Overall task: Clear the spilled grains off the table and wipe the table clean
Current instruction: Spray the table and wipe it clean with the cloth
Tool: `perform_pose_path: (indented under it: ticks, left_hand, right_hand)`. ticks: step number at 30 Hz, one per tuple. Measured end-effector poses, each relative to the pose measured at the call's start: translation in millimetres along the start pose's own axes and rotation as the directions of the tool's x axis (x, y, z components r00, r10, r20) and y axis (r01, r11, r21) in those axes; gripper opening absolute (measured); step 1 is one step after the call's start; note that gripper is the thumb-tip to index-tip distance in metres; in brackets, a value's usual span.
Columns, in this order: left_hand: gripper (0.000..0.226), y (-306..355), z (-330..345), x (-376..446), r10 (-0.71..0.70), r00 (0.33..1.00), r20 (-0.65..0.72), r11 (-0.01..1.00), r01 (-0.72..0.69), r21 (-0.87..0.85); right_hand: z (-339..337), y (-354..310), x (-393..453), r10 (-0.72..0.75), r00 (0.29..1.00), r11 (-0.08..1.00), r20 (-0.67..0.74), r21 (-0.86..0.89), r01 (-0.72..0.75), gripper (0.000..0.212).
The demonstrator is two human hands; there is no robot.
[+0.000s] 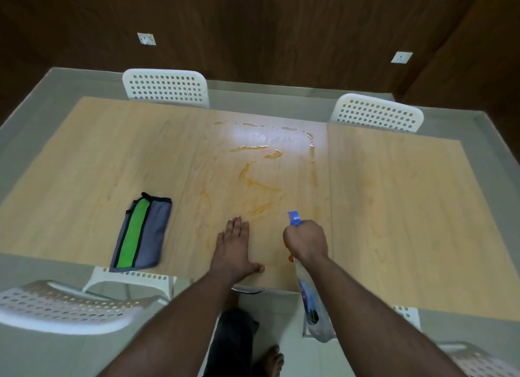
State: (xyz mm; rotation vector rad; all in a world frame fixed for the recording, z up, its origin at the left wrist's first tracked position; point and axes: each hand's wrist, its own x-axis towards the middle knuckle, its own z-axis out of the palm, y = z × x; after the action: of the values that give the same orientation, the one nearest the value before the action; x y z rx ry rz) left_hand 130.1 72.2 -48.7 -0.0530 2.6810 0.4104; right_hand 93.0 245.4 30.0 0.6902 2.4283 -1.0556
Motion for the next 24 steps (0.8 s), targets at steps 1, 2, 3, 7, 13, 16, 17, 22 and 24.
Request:
perform_pose_path:
  ticks: [1,2,3,7,13,16,17,22,24]
  left_hand:
    - [0.134,7.3,1.2,1.3,0.016,1.000,0.007,1.000,-0.016,0.009]
    - [0.133,13.4,2.5,2.4,0.028,1.000,0.011,0.999,-0.028,0.021]
    - [0.132,17.7,3.4,2.9,0.038,0.999,0.014,0.999,-0.039,0.029]
    - [0.131,38.2,9.4,7.2,0.104,0.994,0.039,0.992,-0.106,0.073]
    - [0.130,55.2,16.3,7.3,0.161,0.985,0.066,0.980,-0.168,0.106]
    - [0.128,61.3,20.9,2.1,0.173,0.982,0.077,0.976,-0.181,0.122]
    - [0.127,62.8,22.1,0.9,0.177,0.981,0.076,0.975,-0.185,0.123]
    - [0.125,73.0,29.4,-5.1,0.208,0.975,0.075,0.971,-0.215,0.108]
    - [0.123,77.7,32.8,-9.1,0.214,0.974,0.075,0.970,-0.221,0.097]
  right_hand:
    - [-8.5,4.9,1.4,0.038,0.998,0.999,-0.042,0.040,-0.037,0.018]
    - [-14.9,8.9,2.2,0.067,0.995,0.996,-0.074,0.071,-0.062,0.018]
    - [-19.0,13.0,3.0,0.088,0.992,0.993,-0.093,0.086,-0.080,0.019]
    - [-30.4,32.7,2.0,0.093,0.988,0.991,-0.120,0.103,-0.081,0.021]
    - [-36.5,59.4,-13.8,0.214,0.976,0.974,-0.036,0.089,-0.210,0.017]
    - [-35.1,80.1,-27.5,0.227,0.974,0.973,-0.005,0.030,-0.227,0.019]
    - [-35.5,86.3,-32.3,0.229,0.973,0.973,0.013,0.017,-0.230,0.019]
    - [-33.1,115.9,-47.6,0.249,0.967,0.969,0.048,-0.005,-0.249,0.020]
    - [-29.8,124.9,-50.3,0.240,0.970,0.971,0.044,-0.002,-0.240,0.022]
